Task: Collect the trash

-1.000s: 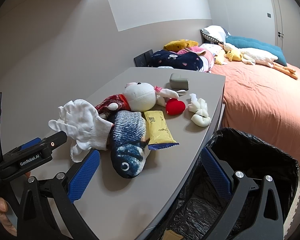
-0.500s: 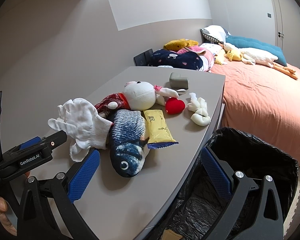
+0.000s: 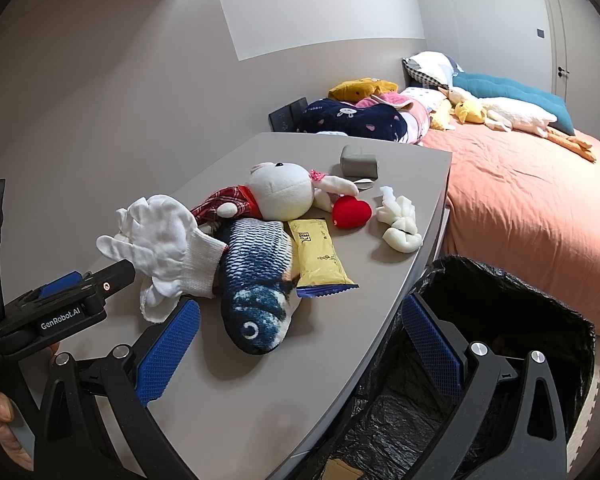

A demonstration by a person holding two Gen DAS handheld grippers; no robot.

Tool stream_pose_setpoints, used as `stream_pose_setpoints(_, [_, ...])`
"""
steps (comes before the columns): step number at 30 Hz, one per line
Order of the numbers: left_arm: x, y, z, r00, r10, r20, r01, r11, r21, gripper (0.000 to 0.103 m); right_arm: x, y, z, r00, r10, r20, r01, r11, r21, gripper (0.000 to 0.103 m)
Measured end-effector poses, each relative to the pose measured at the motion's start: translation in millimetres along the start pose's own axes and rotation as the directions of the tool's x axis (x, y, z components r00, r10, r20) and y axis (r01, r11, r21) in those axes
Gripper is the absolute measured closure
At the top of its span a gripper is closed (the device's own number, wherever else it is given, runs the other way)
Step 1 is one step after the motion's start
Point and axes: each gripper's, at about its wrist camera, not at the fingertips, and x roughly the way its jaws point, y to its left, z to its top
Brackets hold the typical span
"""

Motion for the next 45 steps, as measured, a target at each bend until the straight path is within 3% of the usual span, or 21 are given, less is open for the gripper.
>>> stream_pose_setpoints(14, [4, 1, -1, 1.0, -0.005, -0.016, 0.005, 1.0, -0.024, 0.006, 3, 0, 1, 1.0, -0.002, -0.002, 0.002, 1.0, 0.0, 0.003])
stream_pose_setpoints(21, [11, 4, 4, 1.0, 0.004, -0.031, -0.005, 1.0, -0.025, 0.006, 8, -10, 3, 0.999, 0.043, 0.007, -0.043, 0.999, 0.019, 0.003])
stream_pose_setpoints(31, [32, 6, 14, 0.998, -0.053, -0.041, 0.05, 0.997, -0.061, 0.006, 32, -23, 16, 0.997, 0.078, -0.003, -0.078, 0.995, 0.055, 0.003])
stream_pose_setpoints(36, [44, -4, 23, 0.998, -0.045, -0.039, 0.044, 0.998, -0.036, 0.007, 52, -29, 21, 0.996, 0.087, -0.035, -0.085, 0.994, 0.062, 0.015])
stream_pose_setpoints(39, [54, -5, 27, 0.998, -0.037, -0.051, 0.035, 0.999, -0.037, 0.018, 68, -33, 24, 0.993, 0.094, -0.065, -0.089, 0.993, 0.072, 0.025])
stream_pose_setpoints(45, [72, -1, 31, 0.996, -0.029, -0.08, 0.027, 0.999, -0.037, 0.023, 98, -35, 28, 0.988, 0.108, -0.111, -0.099, 0.992, 0.083, 0.028])
